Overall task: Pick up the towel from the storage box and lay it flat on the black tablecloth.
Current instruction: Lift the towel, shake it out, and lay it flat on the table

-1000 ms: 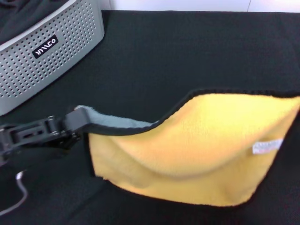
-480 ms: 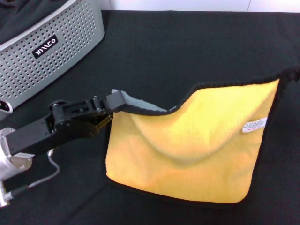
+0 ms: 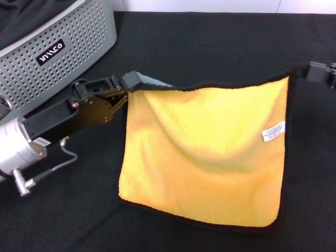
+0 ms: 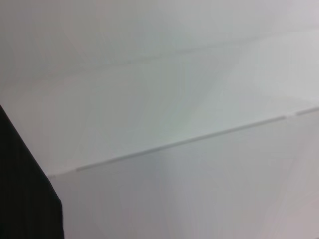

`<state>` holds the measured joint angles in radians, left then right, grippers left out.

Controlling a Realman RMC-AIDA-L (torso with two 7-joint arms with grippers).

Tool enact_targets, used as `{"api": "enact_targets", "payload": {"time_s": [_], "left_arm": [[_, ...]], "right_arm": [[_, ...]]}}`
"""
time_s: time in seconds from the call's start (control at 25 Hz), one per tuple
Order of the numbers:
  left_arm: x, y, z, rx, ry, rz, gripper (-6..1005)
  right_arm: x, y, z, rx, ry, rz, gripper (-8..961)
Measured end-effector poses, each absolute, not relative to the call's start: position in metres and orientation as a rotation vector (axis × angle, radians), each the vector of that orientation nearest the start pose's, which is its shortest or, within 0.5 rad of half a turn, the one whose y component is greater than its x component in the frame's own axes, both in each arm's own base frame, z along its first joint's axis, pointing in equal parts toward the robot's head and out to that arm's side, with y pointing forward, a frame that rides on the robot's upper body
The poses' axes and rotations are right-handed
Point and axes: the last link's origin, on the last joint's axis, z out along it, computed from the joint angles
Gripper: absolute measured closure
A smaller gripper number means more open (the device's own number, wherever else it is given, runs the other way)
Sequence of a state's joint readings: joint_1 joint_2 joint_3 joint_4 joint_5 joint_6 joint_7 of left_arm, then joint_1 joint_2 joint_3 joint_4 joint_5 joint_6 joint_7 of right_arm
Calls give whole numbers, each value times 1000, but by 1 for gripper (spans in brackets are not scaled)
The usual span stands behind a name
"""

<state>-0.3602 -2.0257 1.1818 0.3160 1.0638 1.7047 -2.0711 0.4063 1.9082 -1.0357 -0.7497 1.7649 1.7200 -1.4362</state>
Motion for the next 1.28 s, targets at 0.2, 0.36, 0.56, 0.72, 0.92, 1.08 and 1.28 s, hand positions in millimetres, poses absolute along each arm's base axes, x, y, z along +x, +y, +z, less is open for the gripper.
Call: {"api": "enact_targets", "payload": {"time_s": [0.2, 0.36, 0.56, 0.72, 0.92, 1.08, 1.28], "left_arm": [[-269, 282, -13, -1990, -1989, -1662, 948], [-269, 290, -21, -1953, -2005, -1616, 948], [-267, 299, -32, -1905, -2021, -1572, 948], [-269, 308, -40, -1851, -2033, -1521, 948], [-276, 314, -40, -1768, -2039, -1500, 947], [-280, 317, -41, -1735, -2041, -1477, 947], [-284, 318, -43, -1704, -2045, -1448, 947]], "right_arm": [[237, 326, 68, -2672, 816, 1104, 918], [240, 333, 64, -2655, 828, 1050, 917], [243, 340, 57, -2635, 840, 982, 916], [244, 347, 51, -2619, 829, 931, 916], [246, 355, 45, -2599, 834, 892, 915], [250, 361, 40, -2576, 846, 845, 914], [253, 366, 34, -2554, 852, 823, 913]]}}
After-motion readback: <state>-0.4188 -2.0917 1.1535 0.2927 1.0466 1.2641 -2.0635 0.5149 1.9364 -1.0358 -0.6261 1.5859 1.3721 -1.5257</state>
